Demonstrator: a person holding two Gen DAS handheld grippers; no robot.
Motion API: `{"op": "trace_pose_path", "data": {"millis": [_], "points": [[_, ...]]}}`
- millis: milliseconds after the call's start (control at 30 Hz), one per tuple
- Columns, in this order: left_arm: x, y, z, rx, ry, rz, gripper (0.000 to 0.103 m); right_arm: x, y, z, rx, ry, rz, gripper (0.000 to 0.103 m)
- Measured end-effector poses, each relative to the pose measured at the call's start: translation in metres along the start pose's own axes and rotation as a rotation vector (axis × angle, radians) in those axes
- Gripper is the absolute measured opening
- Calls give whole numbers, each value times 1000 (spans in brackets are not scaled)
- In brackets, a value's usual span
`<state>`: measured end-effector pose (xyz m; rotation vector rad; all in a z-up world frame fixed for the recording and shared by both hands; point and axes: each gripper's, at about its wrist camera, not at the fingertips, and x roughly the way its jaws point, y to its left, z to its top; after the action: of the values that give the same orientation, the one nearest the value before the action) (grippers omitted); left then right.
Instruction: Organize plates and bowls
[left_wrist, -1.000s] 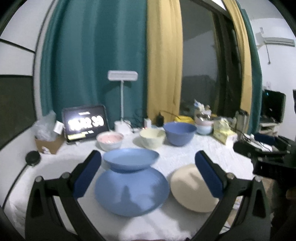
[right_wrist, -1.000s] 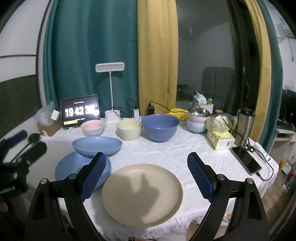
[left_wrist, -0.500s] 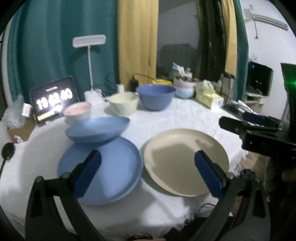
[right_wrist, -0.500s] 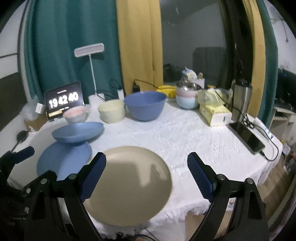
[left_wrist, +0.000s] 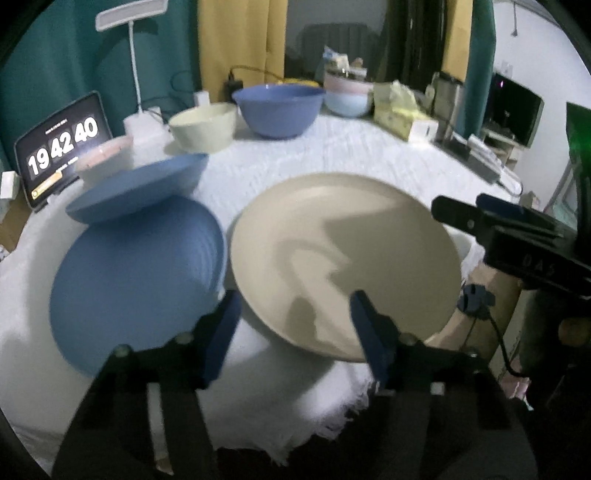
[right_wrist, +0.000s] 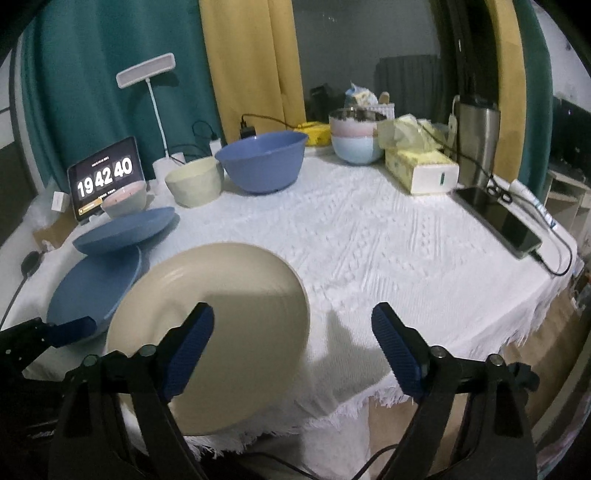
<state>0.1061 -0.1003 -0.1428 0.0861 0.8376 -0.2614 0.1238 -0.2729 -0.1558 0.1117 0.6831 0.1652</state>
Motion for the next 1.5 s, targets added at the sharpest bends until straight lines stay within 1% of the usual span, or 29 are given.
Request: {"op": "trace_pose_path", "data": {"millis": [100,167,233,267,367,433,467,533,633,667,767,933,1233,1500], "points": [[7,-1,-2,4,37,21,56,8,-4,-3,4,17,12,83],[11,-1,-3,1,60,40,53,13,-6,-5,7,33,16,78],[16,-1,-4,-1,77,51,50,18,-8,-7,9,52,28,70],[17,0,-4,-4,86,50,49,21,-8,-8,8,61,34,68],[20,0,-3,-4,96,58,47,28,-7,-10,5,80,47,60],[21,1,-2,-5,101,62,46,32,-6,-11,1,88,48,49],[22,1,-2,-8,105,64,45,34,-7,-12,-1,93,46,46],[24,3,-1,-11,111,63,43,38,-7,-13,1,108,46,35],[26,3,1,-14,114,58,40,41,-8,-14,-1,112,47,23],[27,4,1,-16,114,57,38,42,-8,-14,-2,112,45,21],[28,6,4,-28,111,45,36,43,-8,-13,0,113,37,21],[26,7,7,-30,93,21,35,45,-11,-6,3,109,22,21],[24,8,25,-36,48,18,35,45,-11,13,0,82,7,21],[33,13,44,-50,32,22,35,57,-11,32,-1,76,1,21]]}}
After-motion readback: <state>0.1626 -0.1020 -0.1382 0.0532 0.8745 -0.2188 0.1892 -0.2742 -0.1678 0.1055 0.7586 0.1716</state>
